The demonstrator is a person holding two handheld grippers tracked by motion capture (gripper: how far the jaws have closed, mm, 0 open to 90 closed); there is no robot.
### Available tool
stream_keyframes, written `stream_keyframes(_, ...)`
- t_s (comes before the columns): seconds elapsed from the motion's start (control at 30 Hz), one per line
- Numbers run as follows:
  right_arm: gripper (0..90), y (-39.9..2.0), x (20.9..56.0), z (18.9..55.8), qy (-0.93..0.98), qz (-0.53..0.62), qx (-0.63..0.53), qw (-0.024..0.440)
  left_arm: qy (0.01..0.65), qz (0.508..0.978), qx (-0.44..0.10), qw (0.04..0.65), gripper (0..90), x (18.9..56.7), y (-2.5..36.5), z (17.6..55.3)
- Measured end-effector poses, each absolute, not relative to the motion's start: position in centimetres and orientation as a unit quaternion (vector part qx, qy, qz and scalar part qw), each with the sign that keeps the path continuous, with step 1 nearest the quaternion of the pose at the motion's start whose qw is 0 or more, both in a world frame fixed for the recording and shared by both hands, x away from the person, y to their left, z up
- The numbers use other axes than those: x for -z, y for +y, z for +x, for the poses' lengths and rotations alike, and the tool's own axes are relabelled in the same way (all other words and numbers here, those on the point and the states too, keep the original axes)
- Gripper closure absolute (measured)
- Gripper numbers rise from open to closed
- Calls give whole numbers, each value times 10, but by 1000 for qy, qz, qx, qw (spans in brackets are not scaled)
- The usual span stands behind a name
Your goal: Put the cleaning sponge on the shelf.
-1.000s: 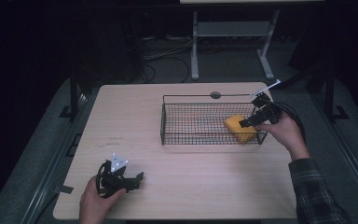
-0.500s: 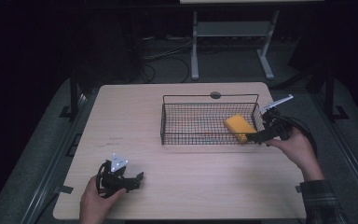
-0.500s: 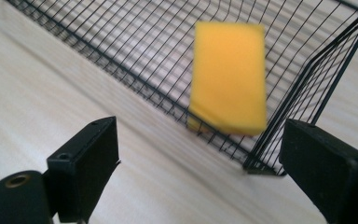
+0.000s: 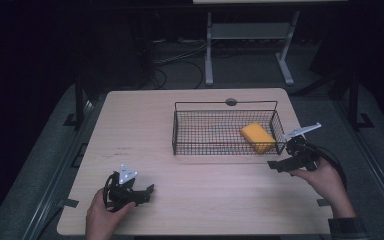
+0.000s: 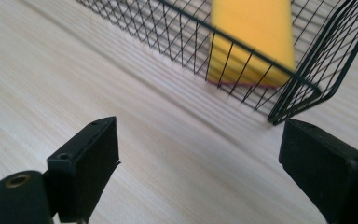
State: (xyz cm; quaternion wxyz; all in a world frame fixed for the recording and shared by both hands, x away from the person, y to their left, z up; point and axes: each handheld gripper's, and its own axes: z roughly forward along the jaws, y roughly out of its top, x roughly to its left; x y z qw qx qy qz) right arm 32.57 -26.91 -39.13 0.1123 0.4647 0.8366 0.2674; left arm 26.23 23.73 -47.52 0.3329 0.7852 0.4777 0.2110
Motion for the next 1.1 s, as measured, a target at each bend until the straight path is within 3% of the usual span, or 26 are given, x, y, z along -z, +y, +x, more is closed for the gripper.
stream_keyframes(1.1, 106, -276, 457, 279, 820, 463, -288, 173, 477, 786, -212, 333, 127, 475, 238, 262)
